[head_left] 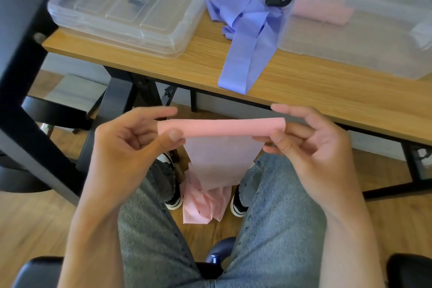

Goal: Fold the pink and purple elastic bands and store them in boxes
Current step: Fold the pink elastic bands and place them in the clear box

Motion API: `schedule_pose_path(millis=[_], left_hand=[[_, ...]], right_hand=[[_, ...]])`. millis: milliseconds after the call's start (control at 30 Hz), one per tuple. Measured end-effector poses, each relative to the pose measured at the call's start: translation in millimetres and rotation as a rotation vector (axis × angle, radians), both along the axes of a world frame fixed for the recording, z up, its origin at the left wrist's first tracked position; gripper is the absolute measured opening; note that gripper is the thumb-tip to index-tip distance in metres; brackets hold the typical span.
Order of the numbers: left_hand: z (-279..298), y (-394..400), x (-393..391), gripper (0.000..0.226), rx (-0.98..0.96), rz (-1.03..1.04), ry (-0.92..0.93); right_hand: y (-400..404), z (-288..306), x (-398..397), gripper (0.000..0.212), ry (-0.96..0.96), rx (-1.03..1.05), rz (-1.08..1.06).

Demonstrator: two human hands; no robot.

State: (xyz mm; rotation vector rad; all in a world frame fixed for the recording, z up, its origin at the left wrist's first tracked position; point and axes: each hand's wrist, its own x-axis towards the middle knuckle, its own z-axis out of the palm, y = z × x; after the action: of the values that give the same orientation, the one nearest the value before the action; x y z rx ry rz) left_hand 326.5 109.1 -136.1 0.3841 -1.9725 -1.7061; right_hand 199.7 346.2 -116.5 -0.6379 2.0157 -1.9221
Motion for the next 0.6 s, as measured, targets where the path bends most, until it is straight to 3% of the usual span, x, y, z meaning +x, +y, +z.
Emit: schedule_pose_path(millis=[100, 300, 500, 600], left_hand=[[-1.2, -1.6, 0.8, 0.048, -0.062, -0.020, -0.050], [-5.3, -0.8, 1.2, 0.031, -0.117, -0.049, -0.129], [-5.7, 4.3, -1.6, 0.030, -0.031, -0.049, -0.087], [-4.2, 5.4, -2.1, 0.025, 0.023, 0.000, -0.060]], right_hand=[[1.8, -2.4, -1.6, 0.031, 0.022, 0.078, -0.034], [6.9, -9.5, -4.3, 0.017, 0.139, 0.266, -0.047], [1.8, -7.8, -1.6, 0.024, 0.013, 0.073, -0.052], [0.1, -2.1, -0.3, 0.016, -0.028, -0.001, -0.016]])
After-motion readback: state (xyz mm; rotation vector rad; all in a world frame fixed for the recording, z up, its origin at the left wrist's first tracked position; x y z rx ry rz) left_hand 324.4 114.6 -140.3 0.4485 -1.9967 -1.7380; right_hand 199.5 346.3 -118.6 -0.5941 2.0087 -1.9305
